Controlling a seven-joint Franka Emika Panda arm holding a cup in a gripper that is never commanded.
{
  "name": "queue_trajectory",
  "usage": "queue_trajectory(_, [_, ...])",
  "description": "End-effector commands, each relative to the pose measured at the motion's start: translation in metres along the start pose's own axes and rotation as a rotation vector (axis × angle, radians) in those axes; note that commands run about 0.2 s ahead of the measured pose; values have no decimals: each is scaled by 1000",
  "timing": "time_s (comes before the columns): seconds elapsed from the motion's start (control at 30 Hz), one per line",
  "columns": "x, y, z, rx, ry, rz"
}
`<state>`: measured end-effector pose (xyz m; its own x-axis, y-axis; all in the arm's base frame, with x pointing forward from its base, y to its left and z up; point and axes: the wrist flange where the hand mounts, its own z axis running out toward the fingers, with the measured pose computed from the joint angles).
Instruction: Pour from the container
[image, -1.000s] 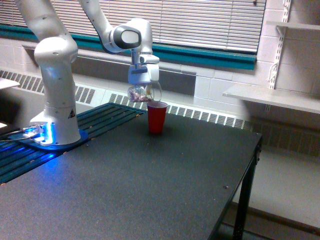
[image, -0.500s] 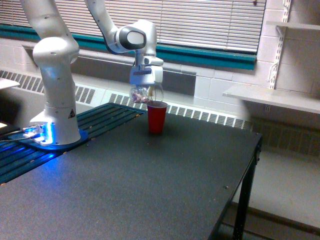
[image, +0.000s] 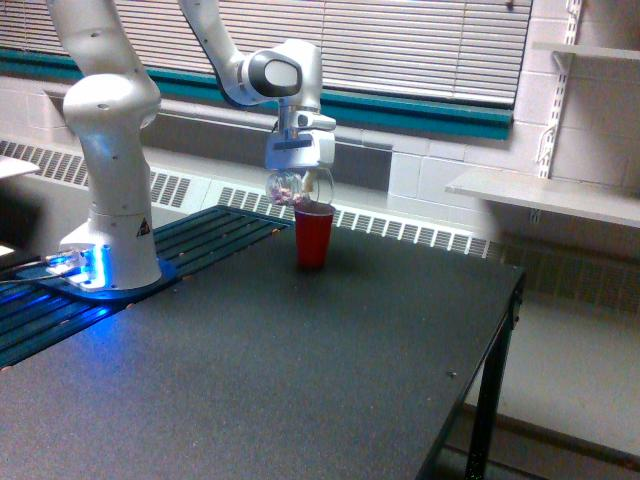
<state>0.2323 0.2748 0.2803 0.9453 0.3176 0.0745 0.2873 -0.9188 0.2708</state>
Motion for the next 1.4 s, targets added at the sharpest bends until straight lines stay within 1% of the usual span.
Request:
queue_trajectory(0.03, [1,-6,-1,-13,-11,-41])
queue_trajectory(0.3, [-1,-12,2,-22,-27,-58])
queue_trajectory(0.53, [0,-11,3,-31,-38,-63])
queue_trajectory(0.9, [6,-8,-4,-46,-34,-68])
queue_trajectory(1.4, [5,-10,-7,-72,-59,-107])
